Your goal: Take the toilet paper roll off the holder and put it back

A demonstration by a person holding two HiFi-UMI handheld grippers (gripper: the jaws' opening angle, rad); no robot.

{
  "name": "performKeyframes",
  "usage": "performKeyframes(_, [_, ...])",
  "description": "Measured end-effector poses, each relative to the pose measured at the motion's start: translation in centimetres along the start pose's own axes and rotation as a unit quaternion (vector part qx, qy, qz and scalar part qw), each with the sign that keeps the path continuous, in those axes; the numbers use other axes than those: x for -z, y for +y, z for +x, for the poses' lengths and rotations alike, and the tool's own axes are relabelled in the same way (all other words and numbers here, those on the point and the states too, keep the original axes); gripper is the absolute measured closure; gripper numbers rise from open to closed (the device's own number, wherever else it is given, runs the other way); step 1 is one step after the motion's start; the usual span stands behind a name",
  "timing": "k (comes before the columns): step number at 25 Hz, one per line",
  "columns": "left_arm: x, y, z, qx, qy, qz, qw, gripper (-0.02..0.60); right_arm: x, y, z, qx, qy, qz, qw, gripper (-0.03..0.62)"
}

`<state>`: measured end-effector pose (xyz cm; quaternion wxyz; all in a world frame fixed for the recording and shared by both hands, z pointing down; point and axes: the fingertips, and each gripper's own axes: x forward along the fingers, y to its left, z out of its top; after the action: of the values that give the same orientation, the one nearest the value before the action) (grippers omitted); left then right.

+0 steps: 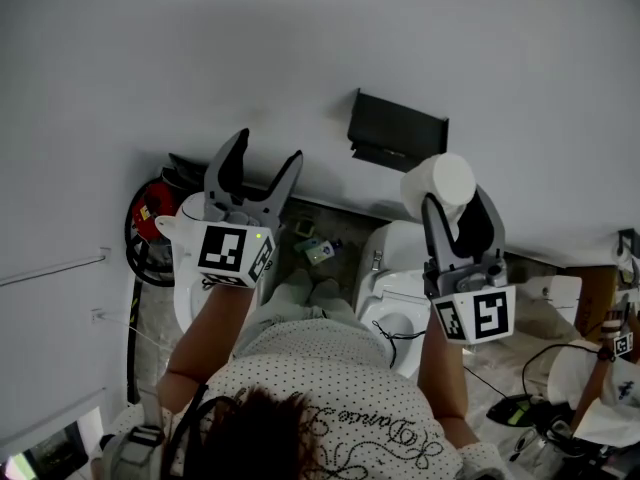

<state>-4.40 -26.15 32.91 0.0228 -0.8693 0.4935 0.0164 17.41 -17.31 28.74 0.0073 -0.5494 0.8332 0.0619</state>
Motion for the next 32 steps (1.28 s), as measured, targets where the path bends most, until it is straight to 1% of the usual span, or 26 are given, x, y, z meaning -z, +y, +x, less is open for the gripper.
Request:
performKeyframes(4, [0.9,0.4,0.8,0.0,0.004,0.002,1.0,0.256,0.9,-0.4,0.7,0.002,0.003,0.004,1.0,0.347])
performKeyframes(11, [0.7,0.2,1.3,0.0,0.004,0.004,1.0,0.256,0.1,-1.0,1.0,0.004,-0.003,0.002,1.0,0.347])
performKeyframes(26, [0.0,0.5,2.3,-0.004,0.002,0.013,0.9999,0.256,-3.4,-2.7,3.6,-0.002,-0.042,-0.022,0.999,0.347])
performKeyframes(32, [-0.3,0.8,2.7,-0.011,0.001,0.014,0.9998,0.256,-3.8,-3.6,5.3,-0.007,-0.048,-0.024,0.999,0.347])
